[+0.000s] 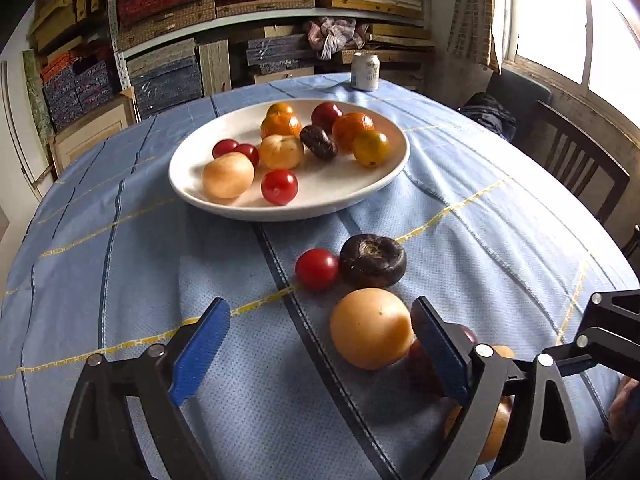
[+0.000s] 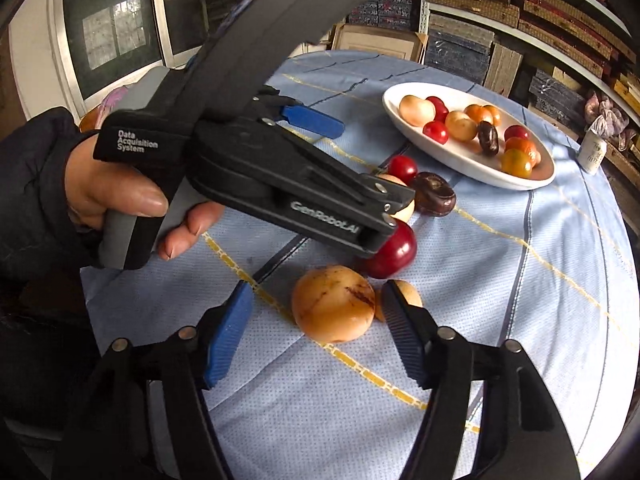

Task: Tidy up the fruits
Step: 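Grasp a pale orange grapefruit with the left tool while the right tool grasps a speckled yellow fruit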

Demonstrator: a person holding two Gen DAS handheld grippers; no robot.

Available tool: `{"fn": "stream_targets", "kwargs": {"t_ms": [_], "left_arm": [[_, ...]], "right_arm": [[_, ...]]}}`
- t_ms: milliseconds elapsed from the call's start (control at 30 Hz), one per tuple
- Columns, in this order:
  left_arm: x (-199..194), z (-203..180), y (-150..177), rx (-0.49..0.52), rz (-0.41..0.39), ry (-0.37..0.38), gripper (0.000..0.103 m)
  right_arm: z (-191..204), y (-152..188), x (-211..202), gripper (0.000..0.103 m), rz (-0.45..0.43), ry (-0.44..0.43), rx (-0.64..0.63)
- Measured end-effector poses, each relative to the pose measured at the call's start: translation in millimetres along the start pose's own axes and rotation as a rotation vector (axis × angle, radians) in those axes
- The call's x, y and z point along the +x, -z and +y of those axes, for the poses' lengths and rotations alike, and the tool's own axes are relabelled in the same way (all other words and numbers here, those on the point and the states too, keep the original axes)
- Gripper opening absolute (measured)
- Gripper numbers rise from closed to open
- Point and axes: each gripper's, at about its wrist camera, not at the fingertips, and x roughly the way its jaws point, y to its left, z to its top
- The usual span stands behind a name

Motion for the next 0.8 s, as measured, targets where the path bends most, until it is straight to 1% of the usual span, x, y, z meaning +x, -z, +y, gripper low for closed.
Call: {"fn": "stream_targets", "kwargs": {"t_ms": [67,133,167,233,300,367,433,467,533,633,700,767,800], "left_arm": [[2,1,0,-0.008,0.003,0.012,0.09],[1,-2,0,0.012,0.001,0.018,0.083],[0,-2,1,0.019,0.001,0.031,0.081],[-1,-1,2,0.022,-0.003,0.028,0.08],[-1,3,4,0.018,0.0,0.043,0.08],[1,5,4,0.009,0.01,0.059,0.081],[3,5,2,0.002,0.011,0.056,0.083],[5,3,2,0.0,0.009,0.049,0.083],[7,3,1,-0.005,0.005,0.043,0.083],[9,7,0,-0.027,0.003,0.051,0.083],[10,6,0,-0.025,-0.001,0.046,0.083],[12,2,0,-0.007,0.003,0.043,0.079],[11,0,-1,-0.003,-0.002,0.041,0.074]], "right_arm": [[1,0,1,0.063,-0.002,-0.003,-0.004],[0,-2,3,0.058,0.003,-0.007,-0.003],[0,-1,3,0.056,0.005,-0.001,-0.007],[0,0,3,0.055,0.006,0.005,-0.02],[-3,0,3,0.054,0.003,0.0,-0.019],[-2,-1,6,0.056,0.008,-0.001,-0.026],[1,-3,11,0.057,0.026,0.015,-0.045],[1,-2,14,0.055,0.035,0.016,-0.046],[-1,0,19,0.045,0.042,0.024,-0.045],[-6,4,14,0.044,0.037,-0.016,-0.022],[-10,7,9,0.044,0.018,-0.016,-0.011],[-17,8,2,0.044,0.005,-0.018,0.011],[-21,8,0,0.044,-0.001,-0.017,0.021]]}}
